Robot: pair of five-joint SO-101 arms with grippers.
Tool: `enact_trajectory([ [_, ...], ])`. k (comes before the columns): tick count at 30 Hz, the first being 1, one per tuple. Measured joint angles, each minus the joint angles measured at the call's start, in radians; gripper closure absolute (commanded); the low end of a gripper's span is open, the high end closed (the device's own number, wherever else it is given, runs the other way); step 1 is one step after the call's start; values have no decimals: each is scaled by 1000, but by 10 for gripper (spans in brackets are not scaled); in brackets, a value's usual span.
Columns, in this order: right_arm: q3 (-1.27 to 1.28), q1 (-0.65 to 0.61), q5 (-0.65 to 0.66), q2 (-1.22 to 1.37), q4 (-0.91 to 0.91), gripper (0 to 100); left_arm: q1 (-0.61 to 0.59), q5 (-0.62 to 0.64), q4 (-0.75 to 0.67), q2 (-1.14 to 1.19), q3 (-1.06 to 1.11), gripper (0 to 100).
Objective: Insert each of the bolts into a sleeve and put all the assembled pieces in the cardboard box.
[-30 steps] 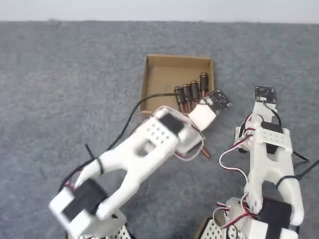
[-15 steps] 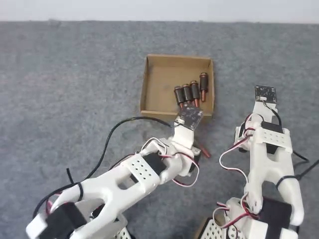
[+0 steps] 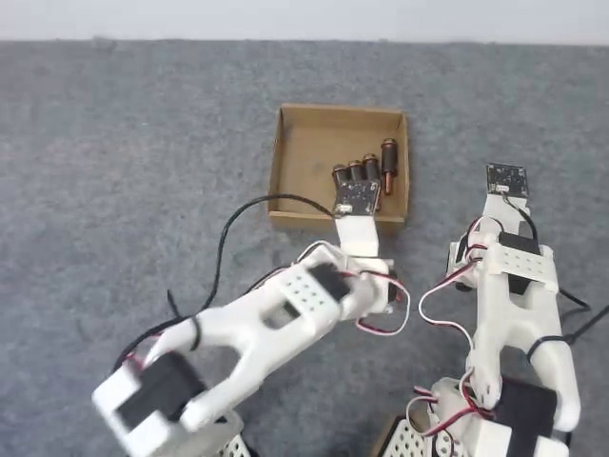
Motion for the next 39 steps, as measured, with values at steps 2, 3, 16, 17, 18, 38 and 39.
enact_trajectory([
  [2, 0, 0, 0, 0, 0, 992, -25, 44, 0, 69, -48, 892],
  [3, 0, 0, 0, 0, 0, 992, -44, 69, 0, 100, -69, 867],
  [16, 0, 0, 0, 0, 0, 992, -115, 141, 0, 203, -150, 922],
  [17, 0, 0, 0, 0, 0, 992, -115, 141, 0, 203, -150, 928],
  [18, 0, 0, 0, 0, 0, 992, -115, 141, 0, 203, -150, 930],
  [38, 0, 0, 0, 0, 0, 992, -130, 170, 141, 336, -311, 934],
  [39, 0, 0, 0, 0, 0, 992, -130, 170, 141, 336, -311, 934],
])
